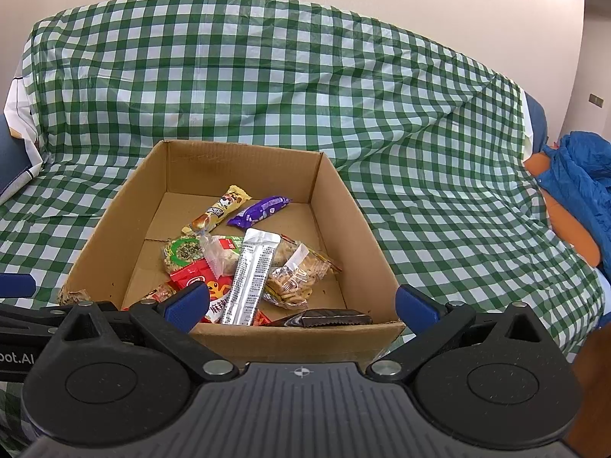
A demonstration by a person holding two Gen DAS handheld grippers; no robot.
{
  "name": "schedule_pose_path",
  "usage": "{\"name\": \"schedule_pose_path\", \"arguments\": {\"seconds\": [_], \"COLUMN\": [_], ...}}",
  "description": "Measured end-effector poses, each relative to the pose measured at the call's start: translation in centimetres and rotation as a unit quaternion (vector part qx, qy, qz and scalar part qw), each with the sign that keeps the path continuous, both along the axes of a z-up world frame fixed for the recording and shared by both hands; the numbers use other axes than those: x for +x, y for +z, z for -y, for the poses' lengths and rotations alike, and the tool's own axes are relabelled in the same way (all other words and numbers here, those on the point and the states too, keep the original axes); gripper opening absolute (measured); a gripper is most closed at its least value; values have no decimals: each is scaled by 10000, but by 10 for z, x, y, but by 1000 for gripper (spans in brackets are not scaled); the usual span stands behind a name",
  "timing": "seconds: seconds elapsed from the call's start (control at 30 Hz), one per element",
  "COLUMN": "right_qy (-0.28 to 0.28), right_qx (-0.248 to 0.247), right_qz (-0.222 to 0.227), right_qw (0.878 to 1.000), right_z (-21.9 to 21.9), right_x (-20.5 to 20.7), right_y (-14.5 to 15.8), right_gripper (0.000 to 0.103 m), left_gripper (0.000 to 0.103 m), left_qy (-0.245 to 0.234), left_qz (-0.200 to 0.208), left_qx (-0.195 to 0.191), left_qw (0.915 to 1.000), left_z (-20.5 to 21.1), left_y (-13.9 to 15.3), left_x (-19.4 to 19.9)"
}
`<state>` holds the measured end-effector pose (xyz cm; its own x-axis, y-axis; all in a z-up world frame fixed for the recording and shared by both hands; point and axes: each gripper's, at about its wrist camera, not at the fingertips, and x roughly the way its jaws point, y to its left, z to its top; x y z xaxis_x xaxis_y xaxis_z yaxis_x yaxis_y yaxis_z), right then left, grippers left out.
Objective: Organize snacks
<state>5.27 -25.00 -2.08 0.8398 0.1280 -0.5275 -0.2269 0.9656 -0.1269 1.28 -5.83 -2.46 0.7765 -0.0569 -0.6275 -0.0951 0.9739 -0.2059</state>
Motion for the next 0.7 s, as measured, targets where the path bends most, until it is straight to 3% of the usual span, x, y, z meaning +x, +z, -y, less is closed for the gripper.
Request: {"name": "schedule_pose_path", "arguments": {"seconds": [0.7], "right_qy": [-23], "right_qx": [9], "right_qz": [-29], "right_qw": [10000], "right_z": [1], "right_x": [0], "right_y": [0], "right_gripper": [102], "left_gripper": [103], "left_qy": [-5], "left_qz": [-10], "left_qx": [-23], "left_qw": [10000], "left_z": [2], "left_y": [2], "left_x": [1]}}
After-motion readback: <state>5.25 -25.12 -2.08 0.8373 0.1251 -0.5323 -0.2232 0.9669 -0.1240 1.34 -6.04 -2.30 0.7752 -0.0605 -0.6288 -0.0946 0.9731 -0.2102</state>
